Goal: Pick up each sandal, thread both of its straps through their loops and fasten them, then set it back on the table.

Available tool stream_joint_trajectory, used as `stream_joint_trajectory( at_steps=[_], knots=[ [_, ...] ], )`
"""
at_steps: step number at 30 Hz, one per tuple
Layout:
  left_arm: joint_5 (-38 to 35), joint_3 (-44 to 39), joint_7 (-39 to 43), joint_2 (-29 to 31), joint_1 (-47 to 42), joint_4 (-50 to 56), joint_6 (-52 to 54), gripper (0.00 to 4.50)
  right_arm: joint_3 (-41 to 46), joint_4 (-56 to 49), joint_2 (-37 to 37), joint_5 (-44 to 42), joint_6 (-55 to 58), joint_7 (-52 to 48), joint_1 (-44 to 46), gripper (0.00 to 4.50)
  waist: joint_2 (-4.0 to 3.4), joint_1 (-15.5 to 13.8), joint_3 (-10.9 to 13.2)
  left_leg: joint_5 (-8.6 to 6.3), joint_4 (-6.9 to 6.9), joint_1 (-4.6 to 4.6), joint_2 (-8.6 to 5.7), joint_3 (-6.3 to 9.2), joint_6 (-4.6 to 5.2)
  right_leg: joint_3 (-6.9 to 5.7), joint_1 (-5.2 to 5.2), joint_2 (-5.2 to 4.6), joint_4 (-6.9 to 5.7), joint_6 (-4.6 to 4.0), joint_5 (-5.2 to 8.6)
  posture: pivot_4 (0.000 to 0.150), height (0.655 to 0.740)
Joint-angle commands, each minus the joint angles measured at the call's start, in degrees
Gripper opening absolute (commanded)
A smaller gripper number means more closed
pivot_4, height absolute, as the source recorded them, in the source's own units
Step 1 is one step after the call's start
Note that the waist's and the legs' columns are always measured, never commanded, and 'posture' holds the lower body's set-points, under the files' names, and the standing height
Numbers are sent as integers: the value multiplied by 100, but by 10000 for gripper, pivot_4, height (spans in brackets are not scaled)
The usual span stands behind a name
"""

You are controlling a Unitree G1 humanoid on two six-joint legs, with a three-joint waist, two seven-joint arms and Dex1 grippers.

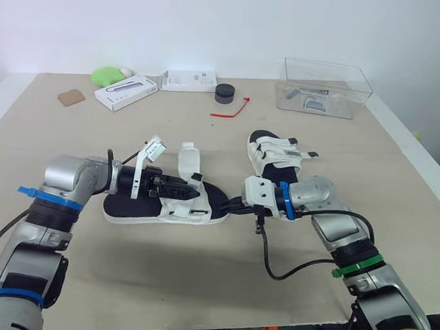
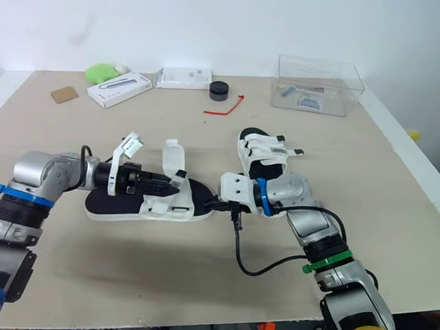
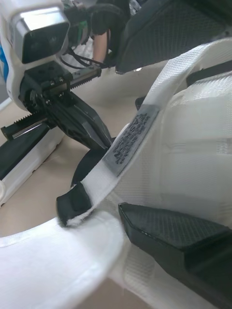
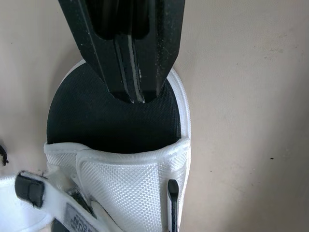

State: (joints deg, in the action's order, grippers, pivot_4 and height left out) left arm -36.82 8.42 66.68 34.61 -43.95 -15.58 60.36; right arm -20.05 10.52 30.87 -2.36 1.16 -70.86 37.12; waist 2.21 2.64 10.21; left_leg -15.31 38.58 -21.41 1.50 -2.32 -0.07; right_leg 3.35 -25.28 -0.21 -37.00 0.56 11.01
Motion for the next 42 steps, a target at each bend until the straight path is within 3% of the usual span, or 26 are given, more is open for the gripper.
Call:
stream_joint_trajectory(
  at_steps=[1, 7, 9, 13, 17, 19, 32, 42],
  knots=[
    [106, -64, 42, -120, -201, -257, -105, 44406, 60, -14, 43, 35, -14, 25, 29, 0, 0, 0, 0, 0, 0, 0, 0, 0, 0, -1, 0, 0, 0, 0, 0, 1500, 7400],
    [73, -75, 217, -196, -265, -239, -73, 44406, 56, -24, 55, 63, -34, 43, 12, 0, 0, 1, 0, 0, 0, -1, 0, 0, 0, 1, -1, 0, -1, 0, 0, 1500, 7400],
    [127, -30, 284, -153, -218, -251, -114, 40571, 53, -22, 52, 68, -34, 45, 18, 0, 0, 1, 0, 0, 0, -3, 0, 1, 0, 1, -1, 0, 0, 1, 0, 1500, 7400],
    [280, 53, 321, -74, -122, -278, -149, 25846, 51, 3, 51, 74, -54, 39, 30, 0, 0, 2, 0, 0, 0, -3, 0, 1, 0, 1, -2, 0, 0, 1, 0, 1500, 7400],
    [521, 189, 293, -72, -74, -317, -267, 6031, 40, 28, 41, 75, -63, 32, 51, 0, 0, 1, 0, 0, 0, -5, 0, 1, 0, 0, -2, 0, 0, 1, 2, 1500, 7400],
    [534, 183, 307, -104, -56, -284, -239, 647, 31, 47, 36, 76, -78, 26, 66, 0, 0, 1, 0, -1, 0, -5, 0, 1, 0, 0, -2, -1, 1, 3, 3, 1500, 7400],
    [536, -49, 350, -248, -68, -375, -512, 647, 17, 88, 38, 85, -144, -15, 71, 0, 0, 0, 0, -3, 0, -5, 0, 1, -1, 1, -2, -1, 1, 4, 4, 1500, 7400],
    [-219, -949, 245, -7, 56, 242, 115, 647, 25, 17, 74, 90, -145, -6, 16, 0, 0, 2, 0, -3, 0, -7, 1, 3, -1, 0, -3, -2, 1, 4, 4, 1500, 7400]
  ],
)
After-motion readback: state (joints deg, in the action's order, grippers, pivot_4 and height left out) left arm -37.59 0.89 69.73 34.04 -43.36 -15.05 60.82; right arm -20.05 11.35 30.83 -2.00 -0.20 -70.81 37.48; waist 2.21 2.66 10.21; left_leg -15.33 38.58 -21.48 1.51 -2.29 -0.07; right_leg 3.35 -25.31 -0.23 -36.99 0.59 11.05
